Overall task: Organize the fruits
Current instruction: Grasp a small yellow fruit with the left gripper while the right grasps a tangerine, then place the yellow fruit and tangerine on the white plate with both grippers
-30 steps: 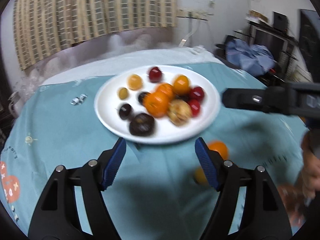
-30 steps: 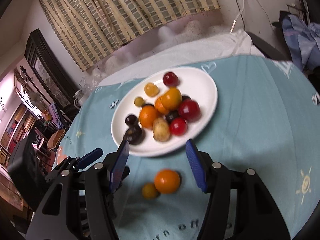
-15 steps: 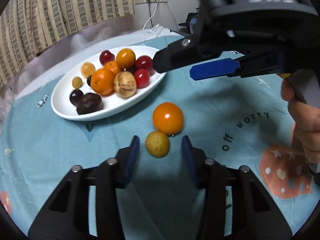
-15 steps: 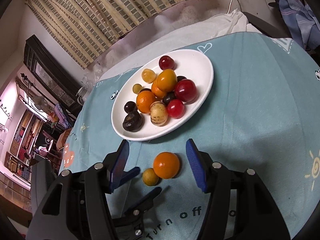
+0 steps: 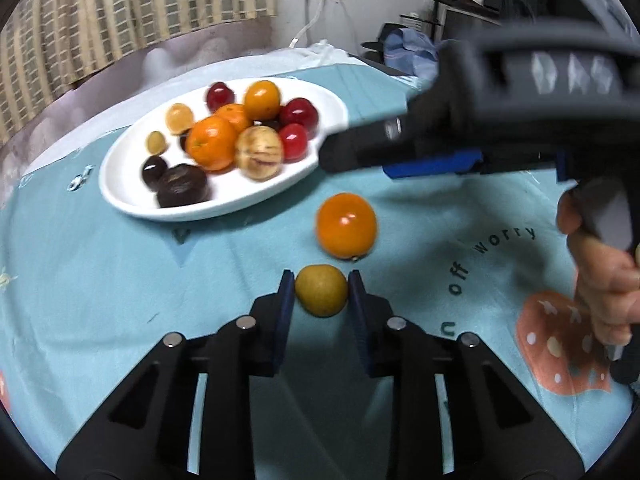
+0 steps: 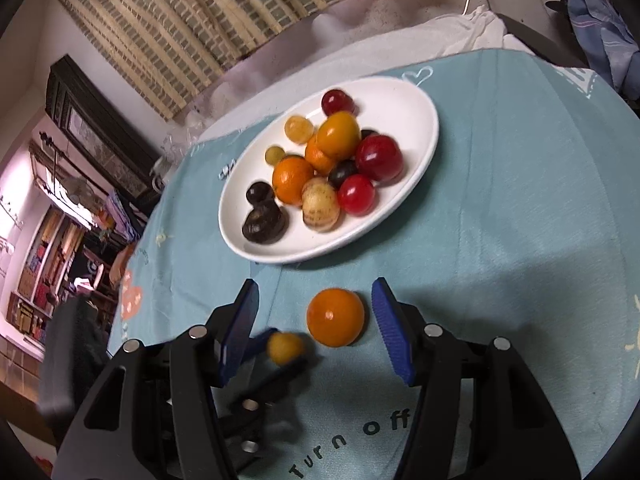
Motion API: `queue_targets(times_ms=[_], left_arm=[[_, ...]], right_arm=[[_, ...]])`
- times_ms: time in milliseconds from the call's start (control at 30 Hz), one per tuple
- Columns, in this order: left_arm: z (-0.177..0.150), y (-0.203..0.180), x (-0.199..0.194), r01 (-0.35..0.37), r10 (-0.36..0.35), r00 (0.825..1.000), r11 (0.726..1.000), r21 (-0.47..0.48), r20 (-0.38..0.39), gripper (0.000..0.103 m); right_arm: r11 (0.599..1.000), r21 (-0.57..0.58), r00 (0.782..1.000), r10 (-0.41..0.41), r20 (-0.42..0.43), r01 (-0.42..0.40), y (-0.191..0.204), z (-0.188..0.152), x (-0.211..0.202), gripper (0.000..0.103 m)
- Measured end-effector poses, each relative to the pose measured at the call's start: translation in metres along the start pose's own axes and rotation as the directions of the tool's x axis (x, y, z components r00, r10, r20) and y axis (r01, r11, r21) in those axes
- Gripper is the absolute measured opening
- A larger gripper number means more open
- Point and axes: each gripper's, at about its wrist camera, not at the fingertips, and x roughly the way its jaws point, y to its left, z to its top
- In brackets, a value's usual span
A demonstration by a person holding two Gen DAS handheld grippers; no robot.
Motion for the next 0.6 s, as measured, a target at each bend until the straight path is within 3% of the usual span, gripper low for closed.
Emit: queue_targets(times_ms=[267,333,400,467,600], left_arm=[[-0.004,-0.004,-0.008,-0.057,0.057,0.998,0.998,0.017,0.015,0.028],[-0.004,-0.003,-0.009,-0.069,0.069,0.997,0.998,0.01,0.017,0.028],[-0.005,-0.002,-0.009,-0.078,0.078,0.997,0.997,0.004,0.016,0.028],[-0.005,0.001,-0.009,-0.087,0.087,0.996,0.996,-0.006,0.017,0.028],[-0.003,0.004,-0.01,-0.099,0.099,0.995,0.995,-0.013,0.021,0.028]], right_arm=[[0.993,-0.08,0.994,-0.093,-0.056,0.088,0.007,-0.014,0.027,0.058],[0.989,-0.105,0.991,-0.113,-0.073,0.105,0.009,-0.017,0.034,0.054],[0.981,-0.143,0.988,-0.143,-0.06,0.134,0.013,-0.018,0.036,0.042],[0.983,-0.138,0.989,-0.132,-0.061,0.123,0.013,-0.018,0.035,0.038],[0.989,-0.111,0.994,-0.104,-0.044,0.099,0.01,-0.014,0.027,0.038]])
